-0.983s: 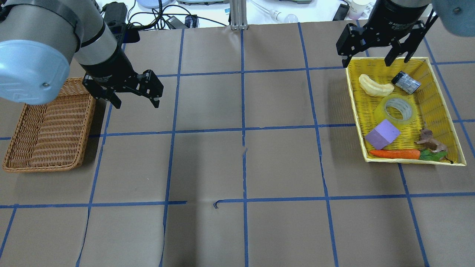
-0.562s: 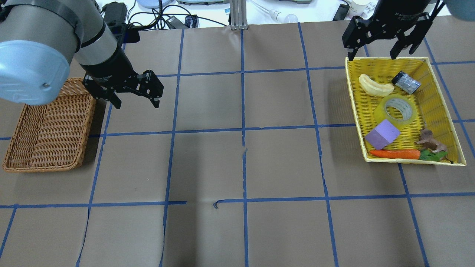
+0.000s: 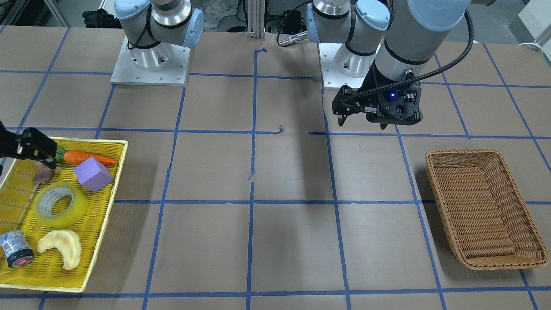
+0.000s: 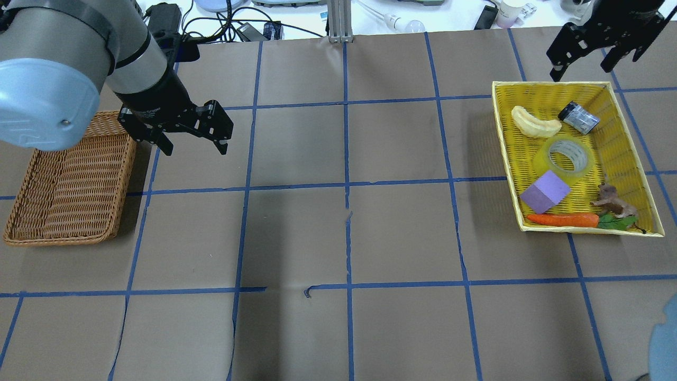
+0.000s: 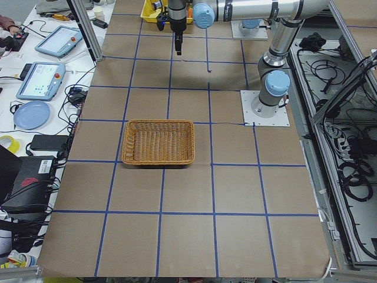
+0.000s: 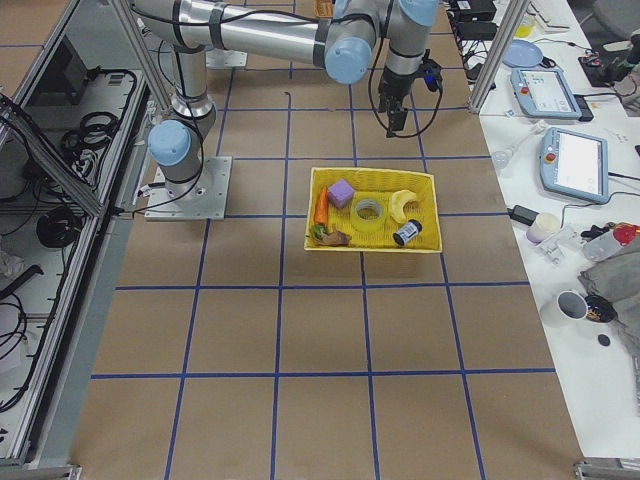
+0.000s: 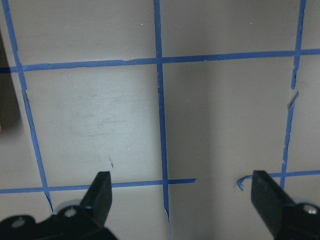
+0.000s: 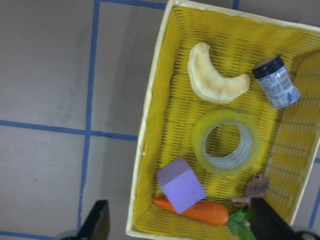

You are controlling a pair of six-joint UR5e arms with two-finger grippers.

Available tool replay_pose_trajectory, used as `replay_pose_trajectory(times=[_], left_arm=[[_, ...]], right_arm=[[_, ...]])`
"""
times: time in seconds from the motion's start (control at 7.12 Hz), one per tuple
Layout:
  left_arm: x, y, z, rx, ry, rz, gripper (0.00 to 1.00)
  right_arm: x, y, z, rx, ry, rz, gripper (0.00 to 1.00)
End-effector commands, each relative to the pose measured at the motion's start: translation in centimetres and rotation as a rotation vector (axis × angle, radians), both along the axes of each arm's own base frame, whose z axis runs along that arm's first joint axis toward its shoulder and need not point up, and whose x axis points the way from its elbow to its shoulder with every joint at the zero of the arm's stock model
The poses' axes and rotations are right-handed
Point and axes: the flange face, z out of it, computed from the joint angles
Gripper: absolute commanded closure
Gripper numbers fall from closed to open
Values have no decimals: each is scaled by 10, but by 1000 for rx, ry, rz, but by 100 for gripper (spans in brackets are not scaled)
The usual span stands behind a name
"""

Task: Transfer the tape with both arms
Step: 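Lower the right gripper into the yellow basket onto the yellow tape roll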

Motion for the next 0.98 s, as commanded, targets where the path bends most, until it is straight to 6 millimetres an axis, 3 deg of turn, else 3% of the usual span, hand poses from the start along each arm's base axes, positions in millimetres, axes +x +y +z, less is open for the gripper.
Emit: replay_pose_trajectory(times=[0.0,0.14,0.28,0.42,0.56,0.84], left_arm=[[0,0,0,1,0,0,0],[0,0,0,1,1,1,0],[0,0,0,1,0,0,0],[0,0,0,-1,1,1,0],[0,-1,0,-1,1,1,0],[-1,0,-1,1,3,1,0]], right_arm=[[-62,-21,-74,14,-11,116,0],[-95,-19,-119,7,-17,145,0],[-102,-12,-155,-5,-12,184,0],[-99,-6,-179,-15,-3,199,2],[-110,0,-202,-10,-8,199,4],[-125,3,-223,0,-15,178,13]])
